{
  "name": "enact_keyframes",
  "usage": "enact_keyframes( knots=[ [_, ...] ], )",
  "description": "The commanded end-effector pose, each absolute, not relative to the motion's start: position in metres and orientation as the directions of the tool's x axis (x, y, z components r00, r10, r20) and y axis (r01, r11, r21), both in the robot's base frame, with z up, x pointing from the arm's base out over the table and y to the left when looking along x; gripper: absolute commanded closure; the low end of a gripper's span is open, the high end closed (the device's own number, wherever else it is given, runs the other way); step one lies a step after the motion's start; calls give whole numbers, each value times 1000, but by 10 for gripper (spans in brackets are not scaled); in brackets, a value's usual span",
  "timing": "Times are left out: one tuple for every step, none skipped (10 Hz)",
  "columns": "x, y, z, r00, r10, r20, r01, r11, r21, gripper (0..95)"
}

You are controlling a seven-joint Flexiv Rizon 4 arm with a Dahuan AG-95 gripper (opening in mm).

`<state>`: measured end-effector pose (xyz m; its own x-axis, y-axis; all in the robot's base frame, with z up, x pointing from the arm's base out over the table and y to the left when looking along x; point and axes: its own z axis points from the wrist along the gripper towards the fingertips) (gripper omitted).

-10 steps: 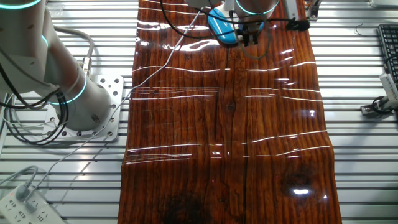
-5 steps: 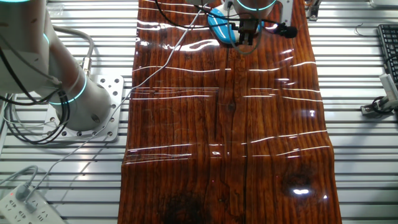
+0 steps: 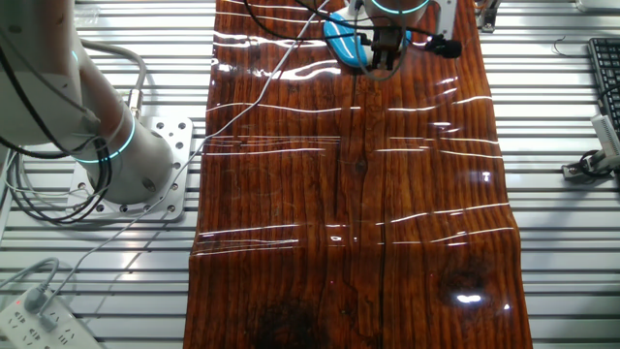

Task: Turn on the desk lamp by pressing the button

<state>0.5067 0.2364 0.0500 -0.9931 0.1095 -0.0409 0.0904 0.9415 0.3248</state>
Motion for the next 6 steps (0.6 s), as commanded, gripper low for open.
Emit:
enact_keyframes(
  knots=[
    [507,237,50,-954,-268,-134,-296,911,288,950],
    [507,237,50,-931,-331,-156,-364,886,288,950],
    [507,237,50,-918,-361,-164,-395,873,286,950],
    [507,237,50,-904,-391,-173,-426,860,283,950],
    [507,237,50,-891,-417,-180,-453,847,279,950],
    [507,237,50,-872,-451,-189,-488,829,273,950]
  ],
)
